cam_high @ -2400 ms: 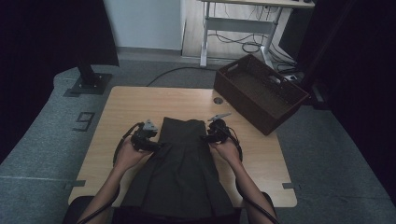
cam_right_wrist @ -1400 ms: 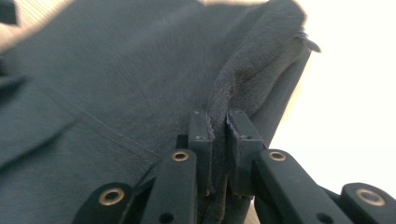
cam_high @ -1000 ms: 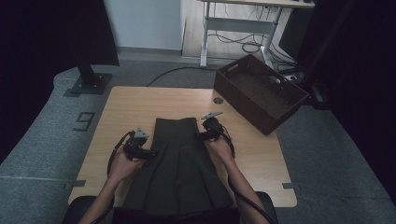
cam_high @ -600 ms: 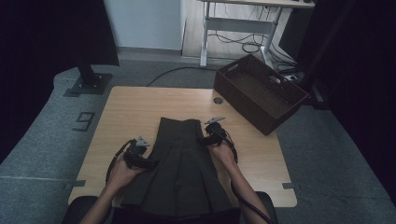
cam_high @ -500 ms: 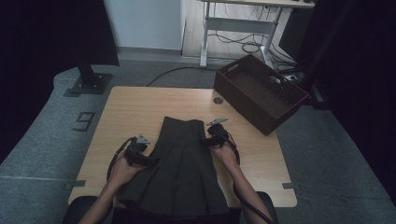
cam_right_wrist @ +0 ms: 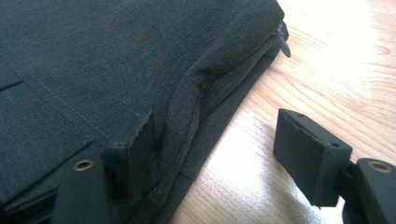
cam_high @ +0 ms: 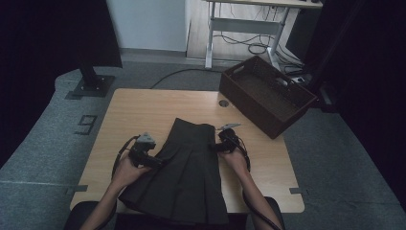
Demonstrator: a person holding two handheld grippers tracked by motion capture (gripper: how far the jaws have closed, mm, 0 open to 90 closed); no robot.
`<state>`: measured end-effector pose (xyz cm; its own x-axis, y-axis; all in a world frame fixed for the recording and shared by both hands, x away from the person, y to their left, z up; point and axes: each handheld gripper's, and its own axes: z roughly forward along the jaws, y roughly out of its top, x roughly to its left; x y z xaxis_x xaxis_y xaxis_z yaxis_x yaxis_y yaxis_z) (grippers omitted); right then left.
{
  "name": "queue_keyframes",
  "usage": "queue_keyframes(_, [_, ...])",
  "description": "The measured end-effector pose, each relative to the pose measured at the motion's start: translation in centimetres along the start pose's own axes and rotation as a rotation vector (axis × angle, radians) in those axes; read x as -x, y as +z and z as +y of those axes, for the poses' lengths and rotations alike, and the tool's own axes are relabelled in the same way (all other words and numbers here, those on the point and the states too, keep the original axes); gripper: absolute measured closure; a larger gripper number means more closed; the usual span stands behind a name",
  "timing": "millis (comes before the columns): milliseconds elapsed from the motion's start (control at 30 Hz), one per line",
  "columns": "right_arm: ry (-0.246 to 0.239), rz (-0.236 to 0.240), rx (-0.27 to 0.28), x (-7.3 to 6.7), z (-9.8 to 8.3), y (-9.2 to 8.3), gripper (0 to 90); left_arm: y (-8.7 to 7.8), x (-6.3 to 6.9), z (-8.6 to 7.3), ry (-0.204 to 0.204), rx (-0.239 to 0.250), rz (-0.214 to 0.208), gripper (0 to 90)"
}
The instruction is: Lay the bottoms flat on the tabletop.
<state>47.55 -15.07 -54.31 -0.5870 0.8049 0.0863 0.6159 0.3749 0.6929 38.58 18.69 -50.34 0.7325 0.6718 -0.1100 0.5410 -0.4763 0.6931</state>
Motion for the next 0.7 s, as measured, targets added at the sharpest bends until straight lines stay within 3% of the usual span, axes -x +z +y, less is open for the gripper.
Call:
queue_keyframes(100, [0.003,-0.002,0.008,0.0,-0.1,0.0,28.8,1.6,0.0,-1.3,0.017,-0.087,0.065,0.0])
queue_keyframes(233, [0.004,-0.003,0.007,0.0,-0.1,0.0,27.9,2.7,-0.6,-2.3,-0.042,-0.13,0.08,0.0])
queue_keyframes(300, [0.004,-0.004,0.007,0.0,0.0,0.1,27.4,2.7,-0.5,-2.1,-0.028,-0.136,0.087,0.0])
queue_keyframes(367, [0.006,-0.006,0.007,0.0,0.0,0.1,27.3,2.3,-0.3,-1.5,0.015,-0.123,0.115,0.0])
queue_keyframes(433, [0.009,-0.004,0.007,0.0,0.0,0.1,27.3,1.7,-0.5,-0.6,0.007,-0.071,0.122,0.0])
queue_keyframes(500, [0.012,-0.001,0.002,0.0,0.1,0.1,27.0,1.7,-1.0,0.1,-0.011,-0.051,0.126,1.4])
queue_keyframes(633, [0.023,0.016,-0.026,0.1,0.5,0.1,26.6,4.0,-1.4,0.1,0.019,-0.143,0.132,0.0])
queue_keyframes(700, [0.035,0.042,-0.017,0.2,0.9,-0.1,25.6,4.4,-1.7,-0.2,-0.023,-0.129,0.096,0.0])
